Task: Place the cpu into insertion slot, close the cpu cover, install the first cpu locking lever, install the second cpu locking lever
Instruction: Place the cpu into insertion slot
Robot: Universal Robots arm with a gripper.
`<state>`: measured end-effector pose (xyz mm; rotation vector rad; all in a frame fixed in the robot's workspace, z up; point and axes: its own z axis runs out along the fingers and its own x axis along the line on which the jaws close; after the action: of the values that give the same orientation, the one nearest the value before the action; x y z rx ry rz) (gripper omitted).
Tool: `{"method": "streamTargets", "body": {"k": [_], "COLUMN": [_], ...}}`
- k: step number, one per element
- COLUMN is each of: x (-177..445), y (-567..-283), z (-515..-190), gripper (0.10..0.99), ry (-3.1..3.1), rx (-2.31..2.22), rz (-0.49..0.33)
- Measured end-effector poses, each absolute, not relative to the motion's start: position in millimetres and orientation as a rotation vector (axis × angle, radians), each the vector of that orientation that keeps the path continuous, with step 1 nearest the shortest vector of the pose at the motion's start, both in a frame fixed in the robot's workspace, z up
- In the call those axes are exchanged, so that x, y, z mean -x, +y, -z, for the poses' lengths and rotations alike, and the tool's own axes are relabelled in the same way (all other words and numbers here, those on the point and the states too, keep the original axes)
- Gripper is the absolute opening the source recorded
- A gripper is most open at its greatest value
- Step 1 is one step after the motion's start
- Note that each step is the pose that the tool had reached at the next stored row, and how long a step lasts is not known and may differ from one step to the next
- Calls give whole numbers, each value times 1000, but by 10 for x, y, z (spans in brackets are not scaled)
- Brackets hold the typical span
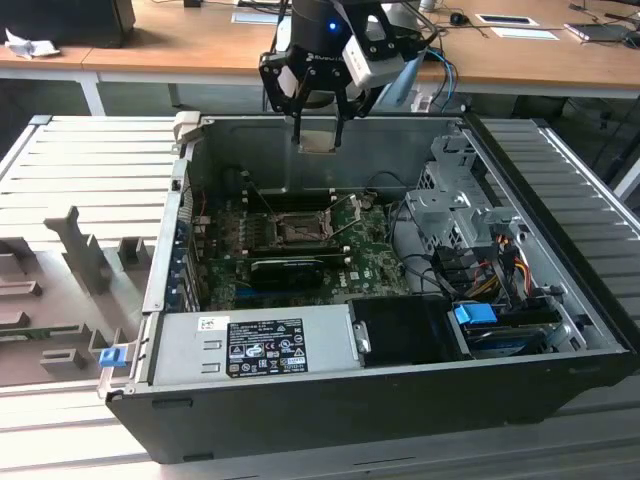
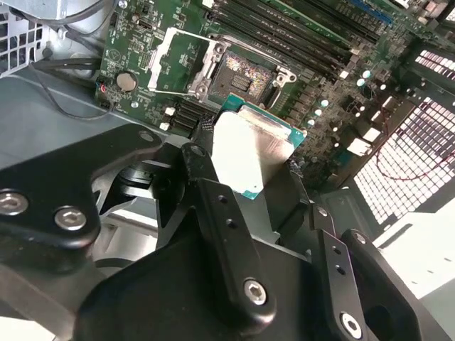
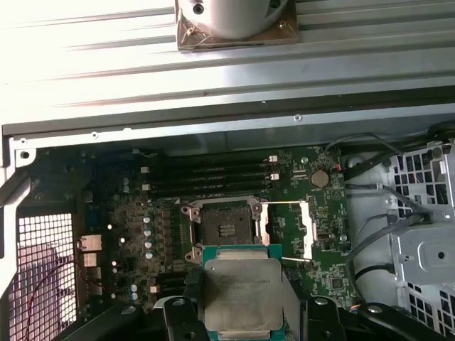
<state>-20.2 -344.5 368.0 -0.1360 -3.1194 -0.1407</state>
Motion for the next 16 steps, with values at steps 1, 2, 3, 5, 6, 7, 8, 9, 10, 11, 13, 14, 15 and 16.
{"method": "streamTargets", "body": {"k": [1, 2, 3, 5, 6, 7, 8, 9, 10, 11, 13, 14, 15, 16], "x": [202, 202, 202, 202, 202, 202, 202, 202, 202, 202, 202, 202, 202, 202], "y": [-3445, -3445, -3444, -3444, -3445, -3445, -3444, -3445, -3445, -3444, -3445, -3445, -3445, -3445], "z": [-3680, -3680, -3679, -3679, -3680, -3679, -3679, -3680, -3679, -3679, -3676, -3674, -3672, -3669], "gripper": [529, 529, 529, 529, 529, 529, 529, 529, 529, 529, 529, 529, 529, 529], "ry": [-3119, -3119, -3119, -3119, -3118, -3118, -3117, -3116, -3116, -3115, -3114, -3113, -3113, -3113], "rx": [139, 148, 158, 171, 179, 191, 214, 235, 249, 262, 282, 287, 295, 300], "rz": [141, 141, 141, 141, 141, 141, 142, 142, 142, 142, 142, 142, 142, 142]}}
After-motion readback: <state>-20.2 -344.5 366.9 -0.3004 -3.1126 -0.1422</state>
